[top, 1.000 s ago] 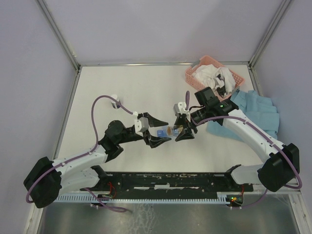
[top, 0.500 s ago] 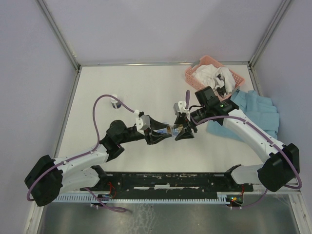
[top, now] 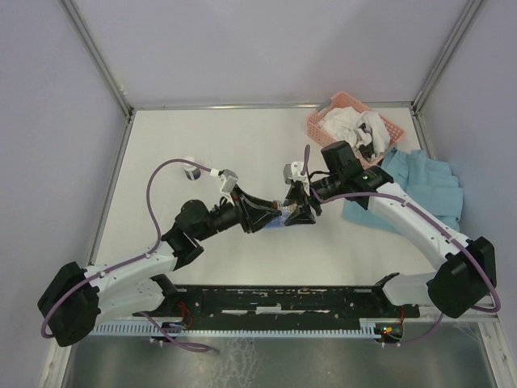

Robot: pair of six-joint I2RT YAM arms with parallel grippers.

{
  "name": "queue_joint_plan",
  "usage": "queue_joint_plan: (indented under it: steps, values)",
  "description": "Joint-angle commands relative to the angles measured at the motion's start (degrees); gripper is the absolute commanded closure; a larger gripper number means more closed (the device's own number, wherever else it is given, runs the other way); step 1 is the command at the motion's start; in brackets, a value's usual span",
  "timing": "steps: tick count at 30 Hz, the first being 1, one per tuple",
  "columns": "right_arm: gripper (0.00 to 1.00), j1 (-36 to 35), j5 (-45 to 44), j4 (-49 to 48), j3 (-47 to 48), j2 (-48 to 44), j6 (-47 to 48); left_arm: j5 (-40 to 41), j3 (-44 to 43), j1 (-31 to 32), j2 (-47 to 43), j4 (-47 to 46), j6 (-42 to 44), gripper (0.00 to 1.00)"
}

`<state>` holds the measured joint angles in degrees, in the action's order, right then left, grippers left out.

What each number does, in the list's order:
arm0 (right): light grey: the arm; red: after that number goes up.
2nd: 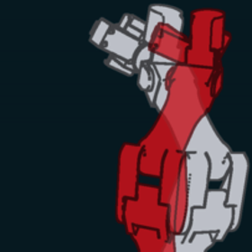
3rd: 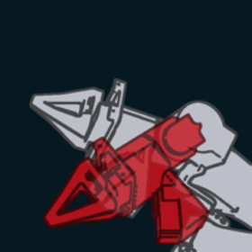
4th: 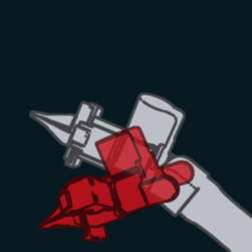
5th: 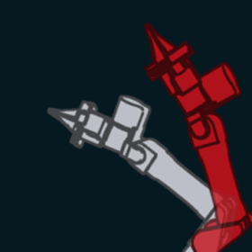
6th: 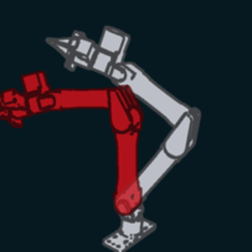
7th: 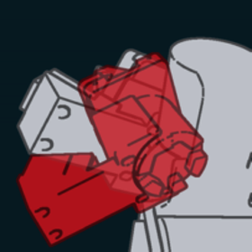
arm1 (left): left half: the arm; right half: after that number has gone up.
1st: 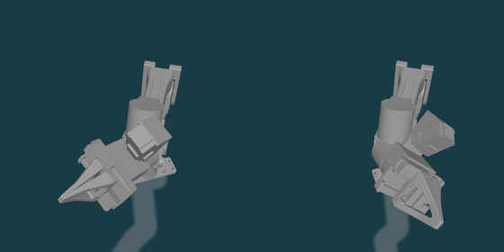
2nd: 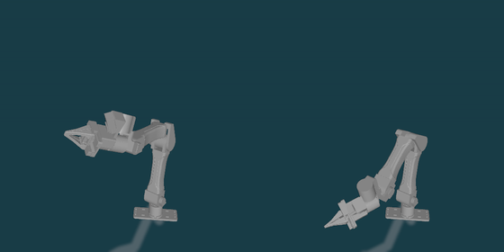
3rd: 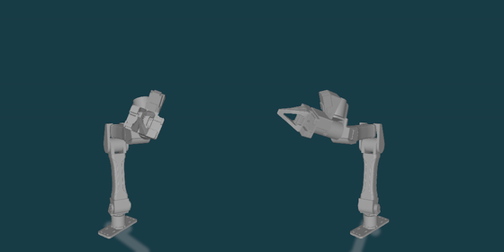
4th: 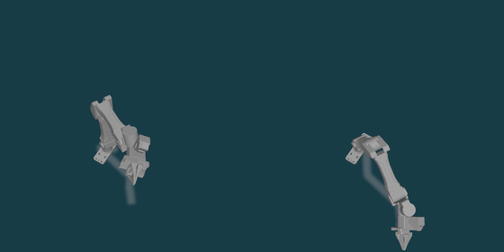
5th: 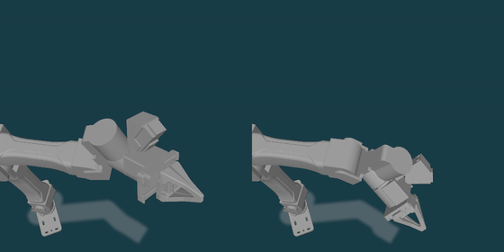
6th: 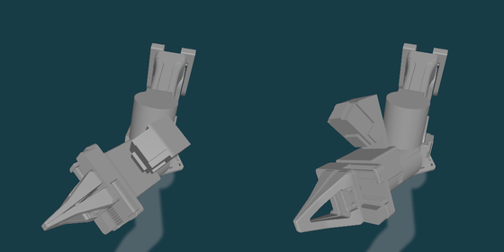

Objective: Sort the pills into containers

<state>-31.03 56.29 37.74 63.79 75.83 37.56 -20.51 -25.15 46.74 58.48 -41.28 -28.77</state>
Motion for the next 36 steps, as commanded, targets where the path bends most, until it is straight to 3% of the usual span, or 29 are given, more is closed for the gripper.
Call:
queue_joint_plan:
  steps: [1, 5, 11, 13, 16, 19, 25, 32, 36]
  values:
    - [0.99, 0.5, -8.2, -4.4, -0.6, 0.4, -2.9, 9.5, -5.3, 0.3, -2.0, 6.0, -22.5, 0.97]
    - [0.99, 0.5, -9.6, -4.6, -0.5, 1.0, -3.4, 11.2, -11.2, 1.0, 0.0, 15.9, -28.3, 0.97]
    - [0.99, 0.5, -11.2, -5.2, -0.4, 1.4, -4.3, 14.7, -16.9, 2.1, 1.3, 25.5, -27.1, 0.93]
    - [0.99, 0.5, -10.9, -5.3, -0.4, 1.6, -4.6, 14.6, -17.8, 2.1, 1.6, 26.7, -26.5, 0.77]
    - [0.99, 0.5, -9.8, -5.5, -0.3, 1.8, -5.3, 14.6, -18.0, 2.1, 1.5, 27.5, -25.4, 0.42]
    - [0.99, 0.4, -8.7, -5.5, -0.1, 1.9, -6.0, 14.9, -17.1, 2.1, 0.5, 27.1, -23.5, 0.24]
    - [0.99, 0.6, -7.2, -5.6, -0.1, 1.8, -6.5, 15.9, -13.3, 2.1, -4.3, 27.2, -16.0, 0.15]
    - [0.99, 0.7, -5.9, -4.9, 0.3, 1.6, -6.3, 18.5, -6.3, 2.0, -11.3, 28.6, 6.4, 0.12]
    - [0.99, 0.7, -4.8, -3.7, 0.7, 1.7, -5.5, 12.1, -2.7, 2.0, -13.6, 21.4, 15.7, 0.1]
